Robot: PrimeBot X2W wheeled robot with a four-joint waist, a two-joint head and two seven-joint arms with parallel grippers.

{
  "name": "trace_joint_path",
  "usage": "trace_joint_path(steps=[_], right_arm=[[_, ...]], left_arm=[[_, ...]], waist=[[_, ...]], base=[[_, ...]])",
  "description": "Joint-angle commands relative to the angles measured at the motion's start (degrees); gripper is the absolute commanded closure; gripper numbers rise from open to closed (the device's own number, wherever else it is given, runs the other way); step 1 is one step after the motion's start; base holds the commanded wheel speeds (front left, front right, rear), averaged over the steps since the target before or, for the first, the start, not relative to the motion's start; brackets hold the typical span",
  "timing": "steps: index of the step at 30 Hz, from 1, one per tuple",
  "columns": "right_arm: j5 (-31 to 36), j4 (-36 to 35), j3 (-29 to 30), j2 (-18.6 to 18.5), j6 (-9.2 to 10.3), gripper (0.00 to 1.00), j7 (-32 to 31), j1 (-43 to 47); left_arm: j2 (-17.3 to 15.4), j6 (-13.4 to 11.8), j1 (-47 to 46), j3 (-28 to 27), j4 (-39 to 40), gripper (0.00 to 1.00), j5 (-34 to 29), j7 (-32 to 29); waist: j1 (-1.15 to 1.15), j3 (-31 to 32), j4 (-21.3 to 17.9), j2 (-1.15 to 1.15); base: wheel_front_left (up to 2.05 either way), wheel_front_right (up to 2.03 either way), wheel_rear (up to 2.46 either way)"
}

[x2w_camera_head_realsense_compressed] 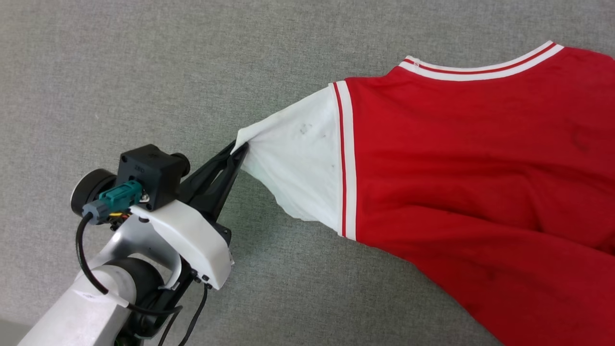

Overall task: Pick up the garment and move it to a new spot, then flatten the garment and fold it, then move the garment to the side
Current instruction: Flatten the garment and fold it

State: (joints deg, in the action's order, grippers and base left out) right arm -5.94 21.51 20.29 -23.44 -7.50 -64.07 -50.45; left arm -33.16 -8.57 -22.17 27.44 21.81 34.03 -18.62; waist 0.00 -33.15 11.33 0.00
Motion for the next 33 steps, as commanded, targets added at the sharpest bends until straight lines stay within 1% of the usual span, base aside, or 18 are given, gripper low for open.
trace_joint_path(steps=[1, 5, 6, 7, 13, 17, 26, 33], right_arm=[[-0.64, 1.70, -0.64, 1.35, 0.02, 0.00, -0.46, 1.65], [-2.50, 3.40, -2.79, 2.31, -0.01, 0.00, -0.79, 3.50], [-2.91, 3.65, -3.46, 2.29, -0.07, 0.13, -0.68, 3.98], [-3.42, 3.73, -4.25, 2.13, -0.07, 1.00, -0.34, 4.39], [-5.44, 4.02, -5.85, 0.49, -0.05, 1.00, 3.25, 4.60], [-7.21, 3.99, -5.75, 0.16, -0.01, 1.00, 7.25, 3.84], [-12.12, 2.86, -8.10, -1.51, 0.02, 1.00, 16.39, 4.50], [-17.61, 0.45, -9.75, -2.59, 0.03, 1.00, 19.97, 6.54]], left_arm=[[0.37, 0.04, -0.72, -0.01, -0.17, 1.00, -0.22, 0.40], [0.56, 0.15, -1.25, -0.08, -0.77, 1.00, -0.16, 0.88], [0.58, 0.21, -1.35, -0.08, -0.97, 1.00, -0.09, 1.00], [0.63, 0.25, -1.43, -0.08, -1.23, 1.00, -0.02, 1.16], [0.87, 0.12, -1.46, -0.34, -3.38, 1.00, 0.11, 2.06], [0.91, -0.04, -1.00, -0.71, -4.97, 1.00, 0.11, 3.14], [0.52, -0.92, 0.49, -2.42, -7.71, 1.00, 0.37, 5.91], [-0.70, -1.98, 1.98, -4.19, -7.84, 1.00, 0.30, 7.26]], waist=[[0.00, -0.25, 0.11, 0.00], [0.00, -0.59, 0.19, 0.00], [0.00, -0.58, 0.20, 0.00], [0.00, -0.55, 0.20, 0.00], [0.00, 1.04, -0.25, 0.00], [0.00, 3.44, -1.04, 0.00], [0.00, 11.72, -4.00, 0.00], [0.00, 17.79, -6.21, 0.00]], base=[[0.00, 0.00, 0.00], [0.00, 0.00, 0.00], [0.00, 0.00, 0.00], [0.00, 0.00, 0.00], [0.00, 0.00, 0.00], [0.00, 0.00, 0.00], [0.00, 0.00, 0.00], [0.00, 0.00, 0.00]])
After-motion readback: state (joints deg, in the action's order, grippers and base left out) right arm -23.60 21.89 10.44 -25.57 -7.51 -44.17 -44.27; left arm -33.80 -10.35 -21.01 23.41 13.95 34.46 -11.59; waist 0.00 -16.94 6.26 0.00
